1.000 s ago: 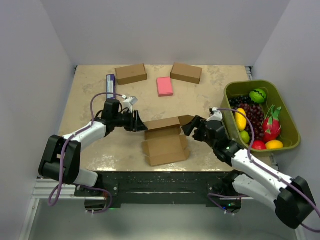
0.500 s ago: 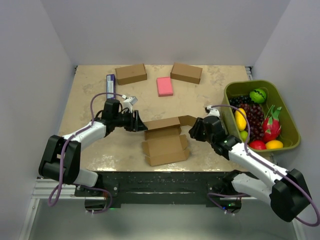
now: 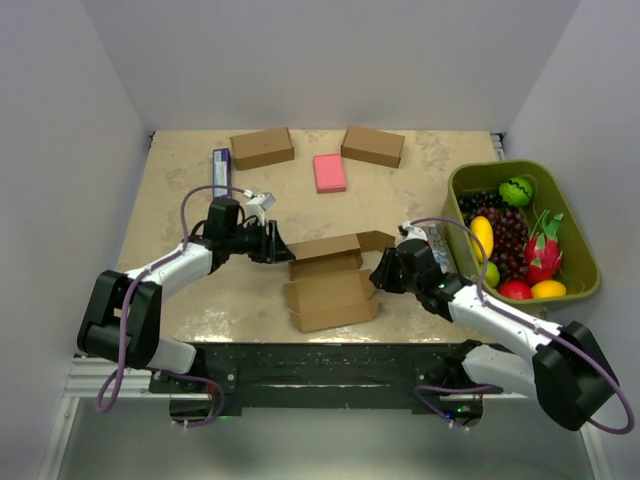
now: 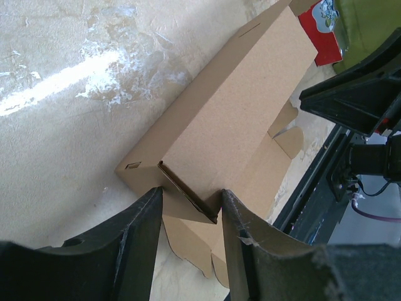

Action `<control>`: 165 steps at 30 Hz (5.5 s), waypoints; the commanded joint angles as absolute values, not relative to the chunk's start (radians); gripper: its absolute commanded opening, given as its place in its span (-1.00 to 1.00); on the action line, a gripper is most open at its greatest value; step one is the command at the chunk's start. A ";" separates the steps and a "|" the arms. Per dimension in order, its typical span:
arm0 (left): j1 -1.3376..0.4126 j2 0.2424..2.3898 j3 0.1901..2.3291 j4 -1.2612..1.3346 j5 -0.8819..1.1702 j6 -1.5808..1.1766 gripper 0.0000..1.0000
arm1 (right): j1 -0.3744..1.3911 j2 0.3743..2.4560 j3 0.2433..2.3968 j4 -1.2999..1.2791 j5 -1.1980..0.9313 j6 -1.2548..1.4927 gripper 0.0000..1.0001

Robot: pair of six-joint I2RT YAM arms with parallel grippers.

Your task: Fold the paper box

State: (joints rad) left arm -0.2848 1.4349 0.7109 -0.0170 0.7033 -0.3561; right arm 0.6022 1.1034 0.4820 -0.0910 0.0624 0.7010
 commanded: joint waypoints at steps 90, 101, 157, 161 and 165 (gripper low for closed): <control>-0.668 0.896 0.281 0.302 0.143 -0.687 0.01 | 0.827 1.042 0.419 -0.166 0.166 0.962 -0.79; -0.816 1.121 0.098 0.620 0.068 -0.756 -0.42 | 0.828 1.097 0.410 0.027 0.074 0.980 -0.87; -0.939 1.284 0.018 0.727 0.009 -0.877 -0.66 | 0.825 1.398 0.678 0.104 0.183 0.673 -0.03; -0.939 1.293 0.020 0.732 0.009 -0.879 -0.66 | 0.831 1.405 0.683 0.120 0.167 0.654 -0.10; -0.939 1.304 0.023 0.736 0.014 -0.879 -0.66 | 0.842 1.422 0.680 0.140 0.146 0.649 -0.18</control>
State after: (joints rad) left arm -0.9318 1.2819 0.0608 0.7452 0.0296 -0.8799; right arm 0.8272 1.4139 0.6441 0.0830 0.1654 0.6804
